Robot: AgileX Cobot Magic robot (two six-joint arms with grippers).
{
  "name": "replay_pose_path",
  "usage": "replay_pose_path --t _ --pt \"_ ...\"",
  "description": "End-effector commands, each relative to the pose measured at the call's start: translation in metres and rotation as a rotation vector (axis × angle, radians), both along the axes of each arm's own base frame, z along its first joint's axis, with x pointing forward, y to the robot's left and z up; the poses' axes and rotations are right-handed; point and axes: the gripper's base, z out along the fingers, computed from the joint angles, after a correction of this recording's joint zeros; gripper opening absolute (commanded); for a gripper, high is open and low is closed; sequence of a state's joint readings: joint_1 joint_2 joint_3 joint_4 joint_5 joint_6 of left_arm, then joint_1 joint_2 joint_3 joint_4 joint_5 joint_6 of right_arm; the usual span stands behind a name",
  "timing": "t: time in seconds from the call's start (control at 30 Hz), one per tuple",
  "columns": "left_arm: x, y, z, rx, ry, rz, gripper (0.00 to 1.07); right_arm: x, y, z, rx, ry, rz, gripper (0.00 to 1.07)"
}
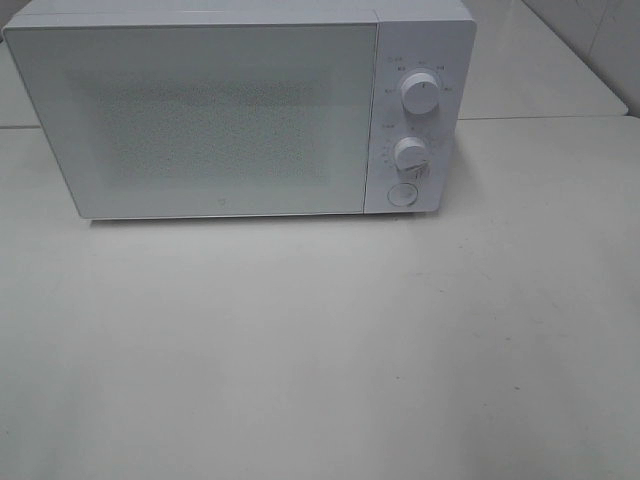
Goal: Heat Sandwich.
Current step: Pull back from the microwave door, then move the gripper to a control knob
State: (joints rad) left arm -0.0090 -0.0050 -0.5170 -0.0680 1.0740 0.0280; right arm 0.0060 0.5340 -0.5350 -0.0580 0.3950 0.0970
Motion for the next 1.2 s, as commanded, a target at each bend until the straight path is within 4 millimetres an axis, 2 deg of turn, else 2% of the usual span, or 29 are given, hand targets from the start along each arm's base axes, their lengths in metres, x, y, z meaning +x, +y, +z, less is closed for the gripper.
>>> replay_pose_path --t 0.03,0.13,0.17,0.3,0.4,0.43,0.47,0.67,0.73,0.87,0.97,1.03,1.13,1.2 --pt "-0.003 0.0 0.0 -0.007 -0.026 0.008 0.97 0.018 0.0 -0.001 0.001 -0.01 0.002 0.77" --pt "-0.003 0.0 0.0 -0.007 -0.026 0.008 0.97 0.027 0.0 -0.004 0.001 -0.003 0.004 0.77" --pt "-0.003 0.0 0.0 -0.007 -0.026 0.008 0.97 0.037 0.001 -0.008 0.001 0.008 0.007 0.76" --pt "-0.003 0.0 0.0 -0.007 -0.026 0.008 0.97 0.052 0.001 -0.012 0.004 0.004 0.01 0.76" --pt "-0.003 0.0 0.0 -0.007 -0.026 0.008 0.97 0.071 0.002 -0.019 0.035 -0.01 0.003 0.76" --pt "-0.003 0.0 0.0 -0.007 -0.026 0.008 0.97 0.071 0.002 -0.019 0.035 -0.01 0.003 0.76" --pt "-0.003 0.0 0.0 -0.007 -0.026 0.008 0.97 0.081 0.002 -0.024 0.052 -0.014 0.0 0.76" --pt "-0.003 0.0 0.0 -0.007 -0.026 0.008 0.97 0.106 0.003 -0.038 0.06 -0.055 0.009 0.76" --pt "-0.003 0.0 0.0 -0.007 -0.026 0.008 0.97 0.109 0.003 -0.042 0.061 -0.066 0.012 0.76" --pt "-0.003 0.0 0.0 -0.007 -0.026 0.008 0.97 0.119 0.009 -0.069 0.089 -0.144 0.021 0.76" --pt "-0.003 0.0 0.0 -0.007 -0.026 0.008 0.97 0.12 0.014 -0.079 0.069 -0.152 0.028 0.76" --pt "-0.003 0.0 0.0 -0.007 -0.026 0.008 0.97 0.123 0.026 -0.092 0.023 -0.171 0.049 0.76" --pt "-0.003 0.0 0.0 -0.007 -0.026 0.008 0.97 0.124 0.034 -0.099 0.004 -0.179 0.048 0.76" --pt "-0.003 0.0 0.0 -0.007 -0.026 0.008 0.97 0.125 0.047 -0.107 -0.025 -0.189 0.051 0.76"
